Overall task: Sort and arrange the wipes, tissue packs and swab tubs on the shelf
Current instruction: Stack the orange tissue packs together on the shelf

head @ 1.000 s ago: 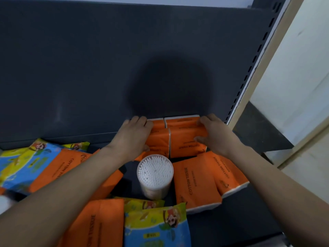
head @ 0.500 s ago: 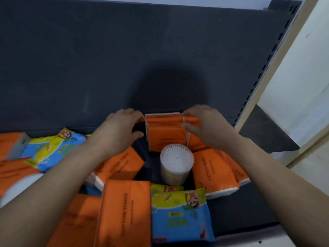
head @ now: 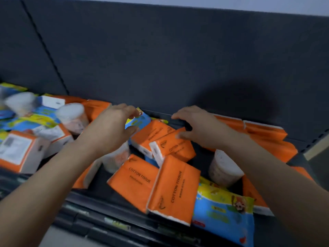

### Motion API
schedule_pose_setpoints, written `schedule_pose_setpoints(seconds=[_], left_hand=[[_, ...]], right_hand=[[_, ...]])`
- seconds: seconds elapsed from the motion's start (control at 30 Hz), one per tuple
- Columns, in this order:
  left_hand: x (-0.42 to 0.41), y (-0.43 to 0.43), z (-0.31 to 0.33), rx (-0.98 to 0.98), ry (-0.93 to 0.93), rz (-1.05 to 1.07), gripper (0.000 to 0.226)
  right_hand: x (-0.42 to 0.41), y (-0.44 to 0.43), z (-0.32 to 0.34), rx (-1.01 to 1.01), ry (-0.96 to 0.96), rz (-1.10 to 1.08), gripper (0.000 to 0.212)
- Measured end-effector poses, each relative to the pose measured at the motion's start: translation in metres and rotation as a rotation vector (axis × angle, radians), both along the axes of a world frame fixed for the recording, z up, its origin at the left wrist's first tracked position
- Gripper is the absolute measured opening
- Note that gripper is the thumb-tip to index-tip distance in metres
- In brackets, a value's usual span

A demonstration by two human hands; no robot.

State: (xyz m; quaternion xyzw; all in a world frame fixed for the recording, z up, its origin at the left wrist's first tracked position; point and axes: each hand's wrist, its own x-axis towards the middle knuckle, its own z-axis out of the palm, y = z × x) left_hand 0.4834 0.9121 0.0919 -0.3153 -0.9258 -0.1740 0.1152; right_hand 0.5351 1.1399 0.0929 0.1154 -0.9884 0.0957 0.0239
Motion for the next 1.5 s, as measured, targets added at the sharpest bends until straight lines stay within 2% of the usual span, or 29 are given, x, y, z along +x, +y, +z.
schedule_pose_setpoints(seconds=[0.2, 0.4, 0.57, 0.7, 0.77, 0.83, 0.93, 1.03, 1.1, 1.17, 1.33, 1.5], left_hand=[[0.017, 0.002, -0.011, -0.109, -0.103, 0.136, 0.039], [0.005, 0.023, -0.021, -0.267, -0.234, 0.187, 0.050], [-0.018, 0.039, -0.034, -0.395, -0.385, 0.222, 0.055], [-0.029, 0.046, -0.038, -0.456, -0.445, 0.179, 0.051], [-0.033, 0.047, -0.037, -0.435, -0.479, 0.140, 0.054], [-0.034, 0.046, -0.036, -0.404, -0.494, 0.110, 0.060], [-0.037, 0.045, -0.035, -0.366, -0.459, 0.079, 0.063], [-0.040, 0.047, -0.036, -0.345, -0.461, 0.026, 0.049], [-0.041, 0.050, -0.036, -0.329, -0.485, -0.007, 0.054], [-0.040, 0.053, -0.036, -0.294, -0.494, -0.054, 0.061], [-0.028, 0.067, -0.020, -0.093, -0.372, -0.180, 0.050], [0.000, 0.096, 0.005, 0.099, -0.262, -0.270, 0.045]], right_hand=[[-0.019, -0.014, -0.010, 0.163, -0.192, 0.141, 0.084], [-0.025, -0.011, -0.021, 0.262, -0.382, 0.111, 0.094], [-0.025, -0.005, -0.025, 0.258, -0.363, 0.038, 0.088], [-0.018, 0.001, -0.023, 0.153, -0.302, -0.051, 0.062], [-0.013, 0.003, -0.021, 0.073, -0.262, -0.095, 0.047], [-0.007, 0.002, -0.016, 0.021, -0.220, -0.151, 0.041], [0.004, 0.001, -0.006, -0.028, -0.115, -0.232, 0.039], [0.016, 0.005, -0.001, -0.078, -0.003, -0.313, 0.040], [0.026, 0.011, 0.004, -0.111, 0.070, -0.376, 0.041], [0.037, 0.019, 0.009, -0.100, 0.139, -0.448, 0.045], [0.071, 0.048, 0.016, -0.046, 0.243, -0.610, 0.049], [0.104, 0.086, 0.016, 0.014, 0.262, -0.688, 0.051]])
